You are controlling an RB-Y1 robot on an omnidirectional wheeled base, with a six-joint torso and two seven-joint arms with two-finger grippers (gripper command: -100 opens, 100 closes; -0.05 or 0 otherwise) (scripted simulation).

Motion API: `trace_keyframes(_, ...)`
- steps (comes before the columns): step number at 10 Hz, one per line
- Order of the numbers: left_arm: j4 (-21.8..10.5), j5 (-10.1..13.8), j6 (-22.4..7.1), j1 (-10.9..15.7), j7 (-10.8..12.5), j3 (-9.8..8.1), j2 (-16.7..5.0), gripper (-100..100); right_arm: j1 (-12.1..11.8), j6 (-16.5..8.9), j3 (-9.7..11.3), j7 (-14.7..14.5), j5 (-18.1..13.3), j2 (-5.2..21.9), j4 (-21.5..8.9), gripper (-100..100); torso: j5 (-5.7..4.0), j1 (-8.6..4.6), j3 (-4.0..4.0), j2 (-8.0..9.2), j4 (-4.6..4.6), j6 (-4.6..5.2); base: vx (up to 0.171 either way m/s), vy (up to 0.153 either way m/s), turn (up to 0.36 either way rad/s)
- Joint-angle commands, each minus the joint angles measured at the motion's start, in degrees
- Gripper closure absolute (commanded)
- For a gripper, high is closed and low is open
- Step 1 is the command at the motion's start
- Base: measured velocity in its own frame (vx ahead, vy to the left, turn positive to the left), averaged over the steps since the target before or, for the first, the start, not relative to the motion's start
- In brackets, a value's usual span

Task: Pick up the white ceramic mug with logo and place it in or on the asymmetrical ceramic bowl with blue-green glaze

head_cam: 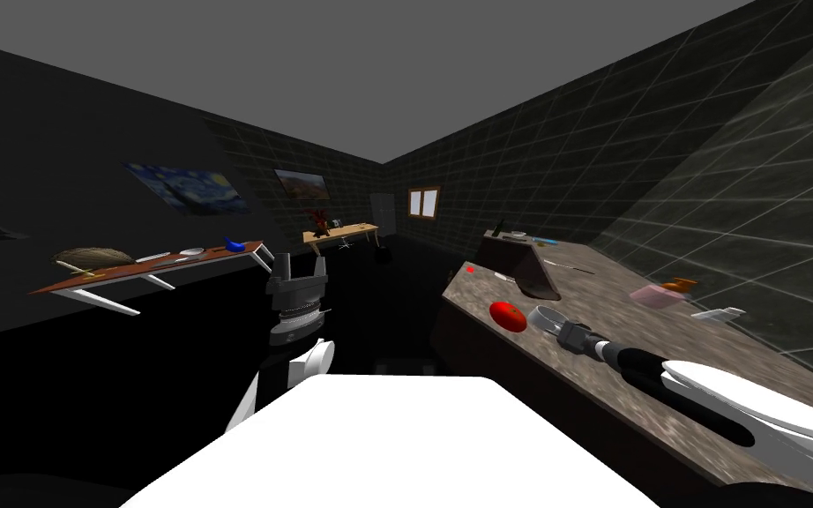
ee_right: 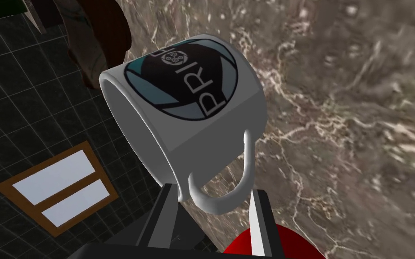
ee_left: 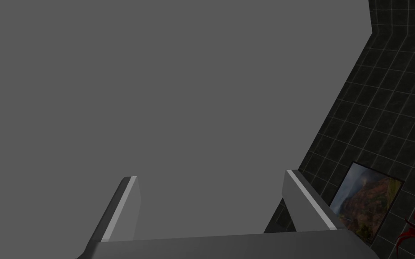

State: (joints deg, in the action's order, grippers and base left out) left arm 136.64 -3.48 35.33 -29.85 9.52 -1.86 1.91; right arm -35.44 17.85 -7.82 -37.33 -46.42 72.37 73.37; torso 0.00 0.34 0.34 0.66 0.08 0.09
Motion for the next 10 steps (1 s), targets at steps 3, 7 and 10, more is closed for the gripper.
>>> trace_keyframes(3, 0.0, 0.0, 0.0, 0.0, 0.0, 0.00, 0.0, 0, 1.9, 0.8, -2.4, -0.3, 1.9, -0.4, -4.8, 100, 0.01, 0.07, 0.02, 0.02, 0.01, 0.03, -0.135, 0.097, 0.065)
trace_keyframes(7, 0.0, 0.0, 0.0, 0.0, 0.0, 0.00, 0.0, 0, 3.6, 1.1, -4.2, -0.1, 3.7, -1.2, -9.3, 100, 0.04, 0.04, 0.14, 0.19, 0.08, 0.09, -0.150, 0.096, 0.061)
trace_keyframes(10, 0.0, 0.0, 0.0, 0.0, 0.0, 0.00, 0.0, 0, 4.8, 1.3, -5.5, 0.1, 5.0, -2.0, -12.4, 100, 0.04, 0.07, 0.06, 0.05, 0.04, 0.04, -0.101, 0.088, 0.047)
